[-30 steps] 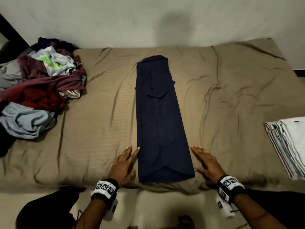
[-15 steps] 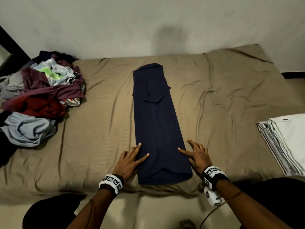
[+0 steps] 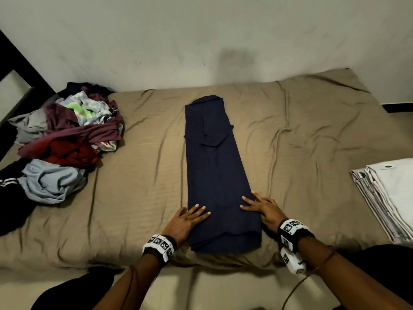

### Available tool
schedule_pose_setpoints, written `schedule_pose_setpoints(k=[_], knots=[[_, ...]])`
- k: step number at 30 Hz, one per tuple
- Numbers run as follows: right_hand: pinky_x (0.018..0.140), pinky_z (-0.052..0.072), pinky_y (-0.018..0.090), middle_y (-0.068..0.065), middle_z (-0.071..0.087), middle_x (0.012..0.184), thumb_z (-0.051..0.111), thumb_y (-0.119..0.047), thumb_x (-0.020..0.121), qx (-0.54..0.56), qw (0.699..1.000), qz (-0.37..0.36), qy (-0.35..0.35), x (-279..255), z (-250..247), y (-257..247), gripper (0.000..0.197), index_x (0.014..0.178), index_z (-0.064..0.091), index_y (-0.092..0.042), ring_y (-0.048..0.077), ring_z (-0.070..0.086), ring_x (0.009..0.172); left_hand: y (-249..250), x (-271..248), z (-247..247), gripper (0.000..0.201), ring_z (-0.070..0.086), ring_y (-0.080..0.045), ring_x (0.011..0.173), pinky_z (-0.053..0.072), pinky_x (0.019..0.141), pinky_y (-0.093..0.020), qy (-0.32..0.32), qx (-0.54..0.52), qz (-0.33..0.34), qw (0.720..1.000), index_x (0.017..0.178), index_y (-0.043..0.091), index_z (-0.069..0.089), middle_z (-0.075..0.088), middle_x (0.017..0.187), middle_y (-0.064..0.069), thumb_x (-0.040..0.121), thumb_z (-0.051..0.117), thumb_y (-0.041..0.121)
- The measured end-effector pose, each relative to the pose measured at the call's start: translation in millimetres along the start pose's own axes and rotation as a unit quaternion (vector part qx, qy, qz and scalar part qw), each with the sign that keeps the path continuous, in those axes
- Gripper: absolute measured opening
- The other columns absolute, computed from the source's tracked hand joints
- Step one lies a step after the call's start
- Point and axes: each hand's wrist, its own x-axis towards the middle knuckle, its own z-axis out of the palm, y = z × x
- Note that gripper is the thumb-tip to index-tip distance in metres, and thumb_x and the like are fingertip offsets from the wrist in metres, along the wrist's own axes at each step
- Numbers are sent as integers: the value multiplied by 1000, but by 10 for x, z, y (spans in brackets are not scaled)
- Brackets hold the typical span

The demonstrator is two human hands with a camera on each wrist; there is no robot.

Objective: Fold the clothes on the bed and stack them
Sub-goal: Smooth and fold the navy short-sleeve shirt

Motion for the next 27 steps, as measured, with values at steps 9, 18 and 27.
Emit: schedule_pose_setpoints(k=[9,18,27], knots=[[119,16,24,-31,42,148,34,2,70,86,987,-79,-109,-792,-444,-491,91,132,51,-63,-6,31,144,345,-1010,-483,78,35,0,145,6,123,-28,25,-111,117,987,155,40,34,47,153,17,82,44,13],[83,53,27,12,75,102,65,-16,86,469,876,28,-109,-37,-1050,-637,28,98,75,7,14,68,91,-19,-282,-1135,16,65,2,89,54,79,-24,132,-565,-95,809,97,12,74,76,91,11,91,59,10],[55,51,28,8,67,79,52,-25,103,596,701,393,12,467,-187,-216,21,103,64,-8,21,62,61,-316,574,-359,48,29,-15,42,20,48,-23,143,-755,-432,473,66,25,49,33,51,4,76,79,62]])
